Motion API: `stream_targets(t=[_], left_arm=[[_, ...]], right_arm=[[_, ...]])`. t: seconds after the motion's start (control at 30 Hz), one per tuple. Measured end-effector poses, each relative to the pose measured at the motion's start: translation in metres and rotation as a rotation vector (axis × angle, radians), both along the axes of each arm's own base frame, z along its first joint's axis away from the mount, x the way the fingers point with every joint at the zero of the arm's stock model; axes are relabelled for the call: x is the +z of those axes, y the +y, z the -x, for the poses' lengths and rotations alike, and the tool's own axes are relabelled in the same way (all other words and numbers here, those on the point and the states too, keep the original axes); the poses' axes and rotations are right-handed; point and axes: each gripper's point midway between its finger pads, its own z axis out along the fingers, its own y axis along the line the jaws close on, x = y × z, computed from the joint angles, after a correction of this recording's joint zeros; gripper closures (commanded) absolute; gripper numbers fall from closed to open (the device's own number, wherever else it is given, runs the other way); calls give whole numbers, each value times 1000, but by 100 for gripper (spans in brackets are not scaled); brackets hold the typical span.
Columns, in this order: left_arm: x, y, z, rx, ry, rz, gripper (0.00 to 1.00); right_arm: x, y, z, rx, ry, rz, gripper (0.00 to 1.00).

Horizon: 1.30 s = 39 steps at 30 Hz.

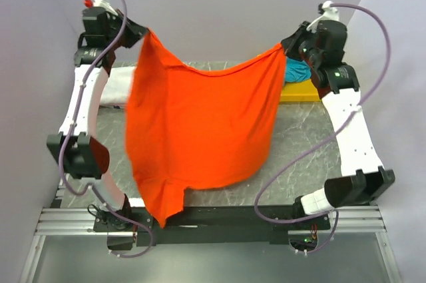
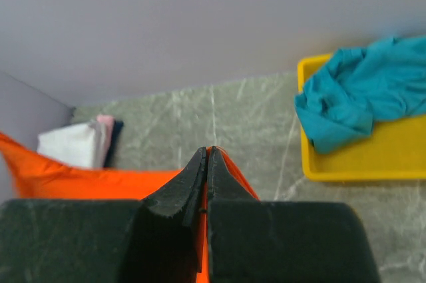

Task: Fold and stack the t-shirts
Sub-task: Flatten the tshirt out

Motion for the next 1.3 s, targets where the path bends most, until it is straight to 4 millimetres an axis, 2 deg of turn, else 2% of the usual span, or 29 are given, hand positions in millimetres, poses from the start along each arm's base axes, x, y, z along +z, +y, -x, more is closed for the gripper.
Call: stream_targets(t=[0.07, 0.13, 0.27, 0.37, 0.5, 0.6, 0.67, 0.8, 0.87, 0.97, 1.07, 1.17, 1.27, 1.3], left_arm=[[-22, -4, -7, -18, 76, 0, 100], [-20, -7, -8, -32, 83, 0, 100], [22, -9, 6, -42, -16, 2, 100], [58, -8, 31, -42, -107, 6, 100], [109, -6, 85, -35, -255, 14, 100], [151, -1, 137, -11, -396, 15, 100], [170, 3, 166, 12, -465, 17, 100], [211, 13, 230, 61, -617, 10, 100], [224, 17, 253, 82, -668, 2, 100], [244, 20, 282, 97, -738, 1, 100], [255, 21, 295, 103, -774, 3, 100], [254, 21, 289, 101, -767, 6, 100], [234, 15, 256, 68, -695, 18, 100], [220, 10, 235, 40, -646, 26, 100]], right_arm=[[-13, 1, -6, 1, 37, 8, 100], [-15, 0, -5, 1, 42, 16, 100], [6, -4, 7, -6, -12, 29, 100], [32, -10, 26, -18, -82, 37, 100], [79, -19, 65, -36, -221, 45, 100], [121, -28, 108, -53, -367, 54, 100], [150, -36, 141, -70, -472, 62, 100], [185, -48, 193, -105, -616, 75, 100], [200, -54, 218, -123, -680, 76, 100], [214, -60, 242, -140, -740, 73, 100], [218, -62, 248, -152, -751, 64, 100], [210, -64, 240, -167, -719, 51, 100], [183, -69, 216, -209, -639, 54, 100], [168, -71, 203, -225, -598, 62, 100]])
